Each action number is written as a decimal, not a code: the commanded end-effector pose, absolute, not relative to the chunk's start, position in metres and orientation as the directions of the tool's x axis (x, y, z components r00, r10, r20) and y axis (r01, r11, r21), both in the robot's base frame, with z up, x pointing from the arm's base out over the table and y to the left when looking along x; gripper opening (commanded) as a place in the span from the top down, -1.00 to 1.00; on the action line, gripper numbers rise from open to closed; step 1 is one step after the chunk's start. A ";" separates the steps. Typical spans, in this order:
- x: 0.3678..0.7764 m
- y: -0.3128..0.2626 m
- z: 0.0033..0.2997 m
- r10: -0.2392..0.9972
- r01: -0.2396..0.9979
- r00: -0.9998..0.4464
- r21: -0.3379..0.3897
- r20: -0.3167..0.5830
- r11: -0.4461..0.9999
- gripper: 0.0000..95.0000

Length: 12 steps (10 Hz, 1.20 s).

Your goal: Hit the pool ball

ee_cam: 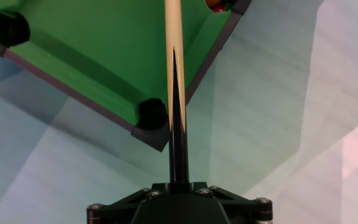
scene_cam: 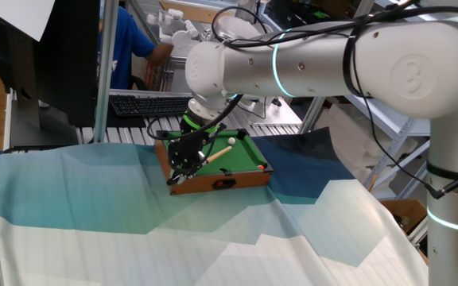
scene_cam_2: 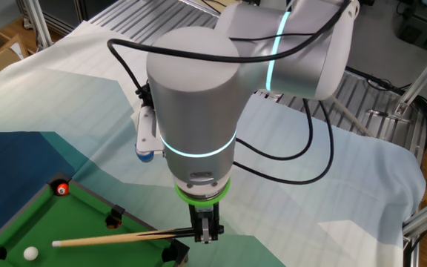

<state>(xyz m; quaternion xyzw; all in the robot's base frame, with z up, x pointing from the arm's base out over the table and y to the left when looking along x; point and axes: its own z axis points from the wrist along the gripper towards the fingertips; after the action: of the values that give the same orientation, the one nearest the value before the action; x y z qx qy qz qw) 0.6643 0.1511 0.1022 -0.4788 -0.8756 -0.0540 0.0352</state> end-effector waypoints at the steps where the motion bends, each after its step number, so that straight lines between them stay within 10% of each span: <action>1: 0.665 0.156 0.103 0.838 0.845 -0.534 0.062 0.110 0.531 1.00; 12: 0.683 0.157 0.098 0.830 0.836 -0.549 0.058 0.100 0.546 1.00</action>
<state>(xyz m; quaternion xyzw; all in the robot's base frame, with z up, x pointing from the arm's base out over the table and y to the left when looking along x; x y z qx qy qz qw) 0.6845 0.1572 0.0982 -0.4735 -0.8789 -0.0496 0.0294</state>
